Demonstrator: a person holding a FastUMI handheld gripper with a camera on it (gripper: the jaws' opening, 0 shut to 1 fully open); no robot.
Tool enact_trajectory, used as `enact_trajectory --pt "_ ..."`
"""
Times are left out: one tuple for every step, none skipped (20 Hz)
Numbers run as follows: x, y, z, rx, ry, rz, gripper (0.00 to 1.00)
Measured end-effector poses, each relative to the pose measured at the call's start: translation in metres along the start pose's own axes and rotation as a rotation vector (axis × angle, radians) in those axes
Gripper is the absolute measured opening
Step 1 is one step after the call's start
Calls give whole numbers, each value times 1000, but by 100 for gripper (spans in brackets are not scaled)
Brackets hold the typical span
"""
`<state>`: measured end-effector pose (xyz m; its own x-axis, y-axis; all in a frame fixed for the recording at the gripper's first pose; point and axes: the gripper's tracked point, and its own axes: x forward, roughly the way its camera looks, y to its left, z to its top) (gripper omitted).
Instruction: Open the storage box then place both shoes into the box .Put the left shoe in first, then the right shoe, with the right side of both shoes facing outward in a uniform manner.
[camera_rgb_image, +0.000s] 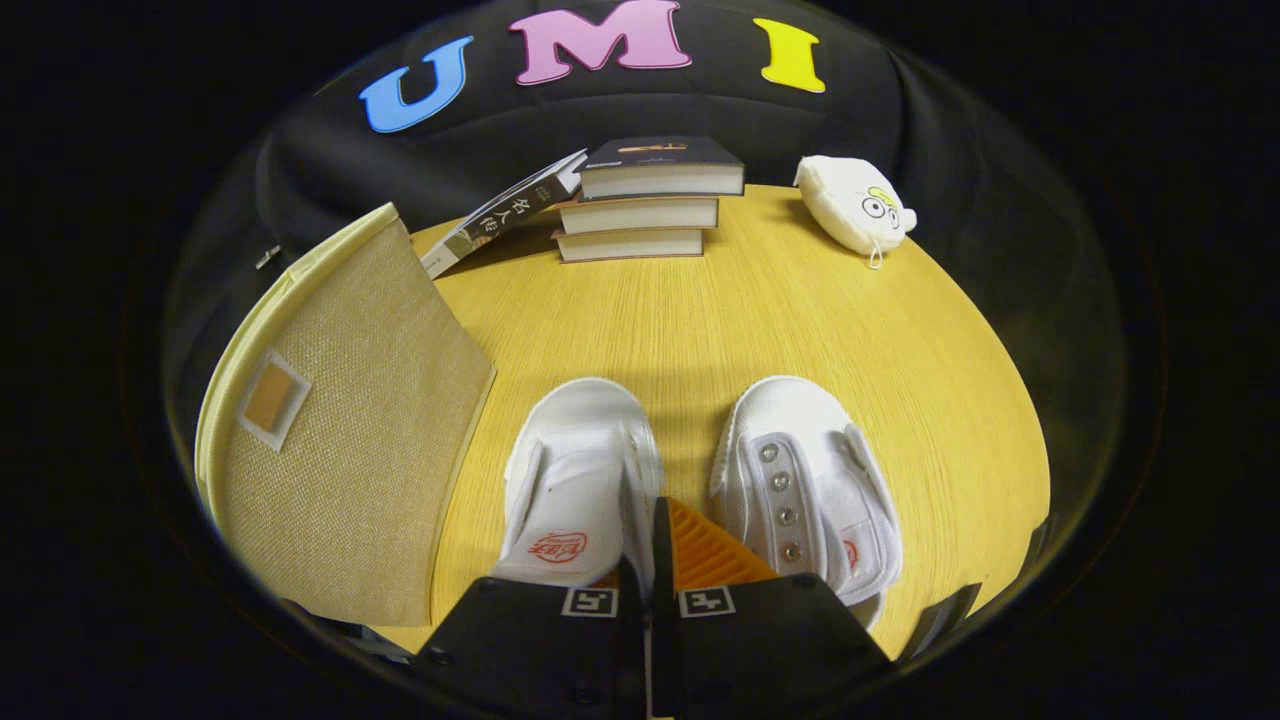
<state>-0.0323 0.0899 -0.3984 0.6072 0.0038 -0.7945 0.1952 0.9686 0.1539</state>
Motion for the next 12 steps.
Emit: enact_trajectory --pt "-5 0 5 16 -14 6 8" --pt "-12 -1 9 27 -27 10 8" --pt "-21 -1 13 40 -39 17 7" --pt "-30 -1 20 56 -53 26 8" --pt "-42 1 26 73 -64 39 7" --pt "-52 2 34 86 -74 48 8" --pt "-64 4 45 101 -87 61 8" --pt "-76 9 56 112 -97 78 8" --pt "-88 13 66 125 -111 93 7" --pt "-100 19 78 132 -120 109 7" --pt "-110 26 88 137 -131 127 7" --pt "-121 35 98 141 -140 147 7"
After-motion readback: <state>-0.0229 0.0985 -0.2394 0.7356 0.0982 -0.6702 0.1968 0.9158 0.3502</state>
